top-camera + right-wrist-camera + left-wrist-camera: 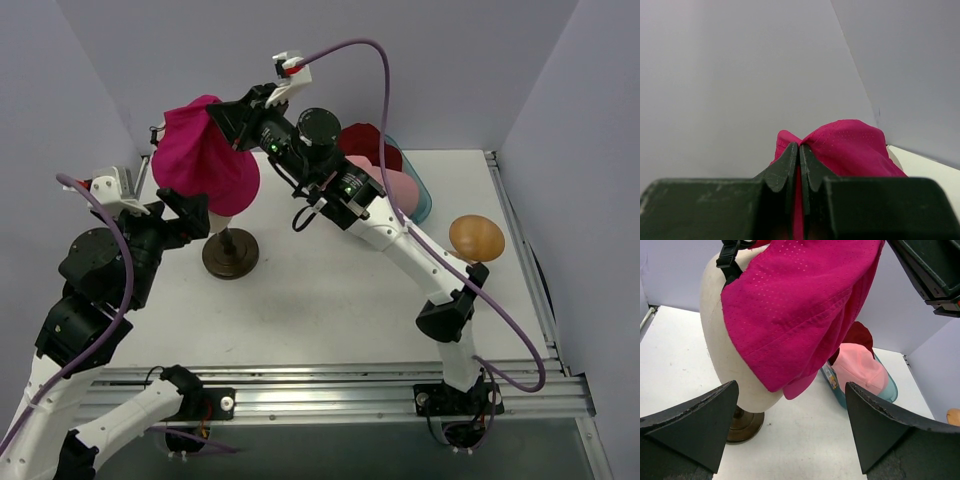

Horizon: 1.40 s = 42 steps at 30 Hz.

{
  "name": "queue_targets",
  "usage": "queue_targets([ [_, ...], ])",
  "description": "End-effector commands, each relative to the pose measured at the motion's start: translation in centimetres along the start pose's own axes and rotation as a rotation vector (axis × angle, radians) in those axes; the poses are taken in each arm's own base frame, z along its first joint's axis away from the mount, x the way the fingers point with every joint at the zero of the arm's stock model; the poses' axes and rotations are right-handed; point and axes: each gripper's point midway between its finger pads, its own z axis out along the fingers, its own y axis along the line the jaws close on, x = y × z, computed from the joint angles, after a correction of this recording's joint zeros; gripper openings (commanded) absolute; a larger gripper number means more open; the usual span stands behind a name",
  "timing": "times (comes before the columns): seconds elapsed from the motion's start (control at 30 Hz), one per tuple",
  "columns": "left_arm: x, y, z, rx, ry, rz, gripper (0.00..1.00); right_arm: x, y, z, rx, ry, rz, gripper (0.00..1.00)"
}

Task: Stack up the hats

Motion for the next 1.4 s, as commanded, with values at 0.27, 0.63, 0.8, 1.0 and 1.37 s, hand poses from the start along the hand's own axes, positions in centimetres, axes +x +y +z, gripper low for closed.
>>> queue_targets([
  [0.27, -1.2, -3.8, 1.3, 0.217, -0.066, -0.069, 0.89, -6.7, 3.0, -1.9, -0.101, -0.143, 0.037, 0.0],
  [0.63, -2.3, -3.0, 2.4, 0.195, -0.097, -0.101, 0.53, -6.8, 1.5, -2.1, -0.095, -0.138, 0.044, 0.0],
  [0.8, -3.9, -2.0, 2.7, 0.148, -0.126, -0.09, 0.29, -6.5, 0.2, -1.9, -0.076, -0.121, 0.029, 0.0],
  [1.0, -4.4, -1.3, 4.3, 0.099, -0.075, -0.067, 0.05, -5.7, -0.6, -1.7, -0.068, -0.099, -0.017, 0.0],
  [1.37, -4.5, 3.3, 6.1, -0.062, -0.013, -0.063, 0.02, -4.0, 0.9, -1.0, -0.178, -0.075, -0.12, 0.0],
])
